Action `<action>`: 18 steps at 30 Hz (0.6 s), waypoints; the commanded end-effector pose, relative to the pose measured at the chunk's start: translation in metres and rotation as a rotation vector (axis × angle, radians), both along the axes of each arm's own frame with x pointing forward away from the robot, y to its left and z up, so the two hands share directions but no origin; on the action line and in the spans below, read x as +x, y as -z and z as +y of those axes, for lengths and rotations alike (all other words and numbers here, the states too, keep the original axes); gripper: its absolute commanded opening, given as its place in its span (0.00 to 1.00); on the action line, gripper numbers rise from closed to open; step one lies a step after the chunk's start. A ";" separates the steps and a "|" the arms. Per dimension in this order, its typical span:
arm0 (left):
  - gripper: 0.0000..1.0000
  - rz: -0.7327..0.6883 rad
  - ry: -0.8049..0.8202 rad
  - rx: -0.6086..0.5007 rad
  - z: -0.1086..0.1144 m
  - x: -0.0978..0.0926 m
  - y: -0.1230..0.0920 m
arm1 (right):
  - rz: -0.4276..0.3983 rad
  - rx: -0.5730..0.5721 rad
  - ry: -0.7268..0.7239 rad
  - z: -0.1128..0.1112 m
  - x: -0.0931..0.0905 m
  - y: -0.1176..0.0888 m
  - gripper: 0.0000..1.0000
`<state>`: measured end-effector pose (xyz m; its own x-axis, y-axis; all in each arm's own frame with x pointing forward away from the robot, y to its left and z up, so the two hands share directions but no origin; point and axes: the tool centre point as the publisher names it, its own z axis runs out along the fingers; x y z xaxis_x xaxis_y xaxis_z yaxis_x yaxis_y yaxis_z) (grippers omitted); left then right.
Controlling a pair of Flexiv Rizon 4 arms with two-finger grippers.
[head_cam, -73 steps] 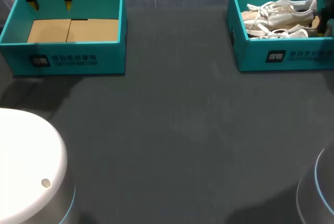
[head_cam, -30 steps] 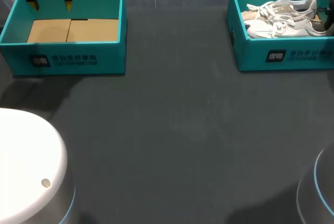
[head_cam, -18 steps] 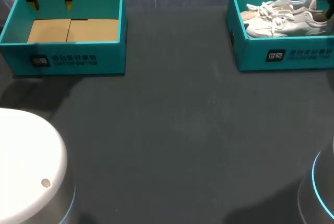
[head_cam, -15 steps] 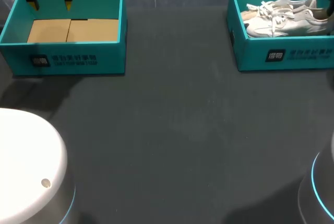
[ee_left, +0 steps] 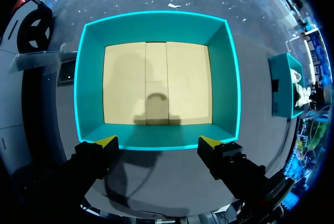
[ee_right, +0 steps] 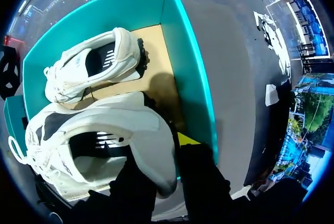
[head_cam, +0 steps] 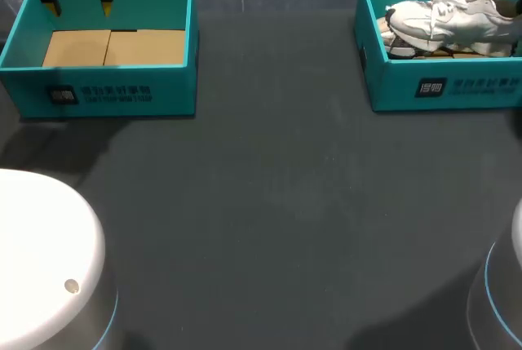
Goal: Take the shoe out of the shoebox, open the shoe tongue, remove and reinsert the insole, then place the shoe into the shoebox
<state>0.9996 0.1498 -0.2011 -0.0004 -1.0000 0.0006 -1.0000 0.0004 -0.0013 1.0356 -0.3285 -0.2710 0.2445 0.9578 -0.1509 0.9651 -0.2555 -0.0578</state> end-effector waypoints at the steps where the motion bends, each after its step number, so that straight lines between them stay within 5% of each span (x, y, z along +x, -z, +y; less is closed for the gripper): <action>1: 1.00 0.001 0.000 0.000 0.000 0.000 -0.001 | 0.015 0.008 0.012 -0.005 0.006 0.006 0.00; 18: 1.00 0.001 0.000 0.000 0.000 0.000 -0.001 | 0.006 0.024 0.014 -0.005 0.005 0.007 0.00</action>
<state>0.9996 0.1498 -0.2011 -0.0005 -1.0000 0.0006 -1.0000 0.0005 -0.0013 1.0407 -0.3334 -0.2802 0.2567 0.9577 -0.1298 0.9611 -0.2671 -0.0701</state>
